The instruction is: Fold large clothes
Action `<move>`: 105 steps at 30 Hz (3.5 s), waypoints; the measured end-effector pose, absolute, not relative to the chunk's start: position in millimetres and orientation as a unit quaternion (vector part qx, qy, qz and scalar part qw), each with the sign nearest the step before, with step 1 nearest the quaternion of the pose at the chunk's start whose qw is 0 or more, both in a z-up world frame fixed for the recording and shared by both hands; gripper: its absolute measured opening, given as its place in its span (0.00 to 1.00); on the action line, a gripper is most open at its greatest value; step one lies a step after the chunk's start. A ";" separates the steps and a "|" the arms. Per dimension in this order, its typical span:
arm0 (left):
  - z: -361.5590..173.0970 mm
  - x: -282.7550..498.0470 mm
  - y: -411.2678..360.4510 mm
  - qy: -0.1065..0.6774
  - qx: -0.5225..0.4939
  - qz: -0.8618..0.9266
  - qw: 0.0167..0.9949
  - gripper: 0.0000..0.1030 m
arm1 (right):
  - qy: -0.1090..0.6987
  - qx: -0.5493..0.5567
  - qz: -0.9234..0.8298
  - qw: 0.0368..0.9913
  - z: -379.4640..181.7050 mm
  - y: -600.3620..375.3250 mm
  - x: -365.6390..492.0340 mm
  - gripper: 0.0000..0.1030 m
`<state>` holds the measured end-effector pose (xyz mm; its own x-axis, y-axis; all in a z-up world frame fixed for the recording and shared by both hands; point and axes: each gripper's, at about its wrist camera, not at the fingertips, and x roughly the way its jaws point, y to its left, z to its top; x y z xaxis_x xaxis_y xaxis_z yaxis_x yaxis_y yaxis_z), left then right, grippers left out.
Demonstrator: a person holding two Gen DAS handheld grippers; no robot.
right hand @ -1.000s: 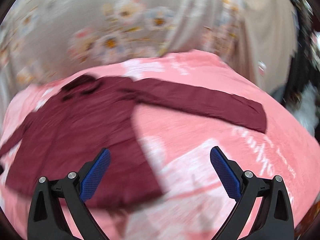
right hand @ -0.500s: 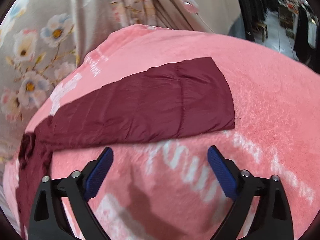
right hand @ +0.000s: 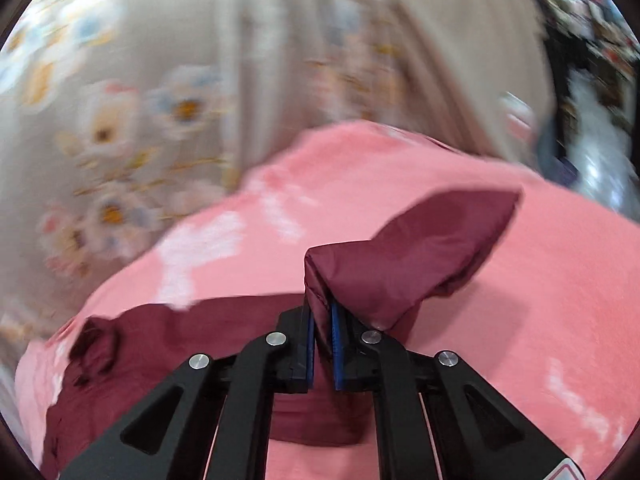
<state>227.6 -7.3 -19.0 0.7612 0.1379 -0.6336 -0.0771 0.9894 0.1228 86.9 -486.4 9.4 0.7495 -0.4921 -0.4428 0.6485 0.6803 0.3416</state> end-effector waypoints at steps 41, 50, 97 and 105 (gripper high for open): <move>-71.2 344.9 -22.6 0.503 -0.147 -0.111 0.844 0.12 | 0.336 0.302 -0.154 0.879 -68.2 -396.0 197.9 0.47; -7.1 356.0 -23.7 0.394 -0.092 -0.109 0.908 0.06 | 0.319 0.268 -0.182 0.891 -56.7 -391.0 225.8 0.01; -89.6 354.9 -12.3 0.390 -0.070 -0.059 0.916 0.39 | 0.400 0.047 -0.115 0.908 -97.8 -192.9 296.5 0.12; -49.8 327.5 138.1 0.323 -0.176 0.072 0.927 0.85 | 0.400 0.038 -0.122 0.908 -98.6 -190.0 296.5 0.12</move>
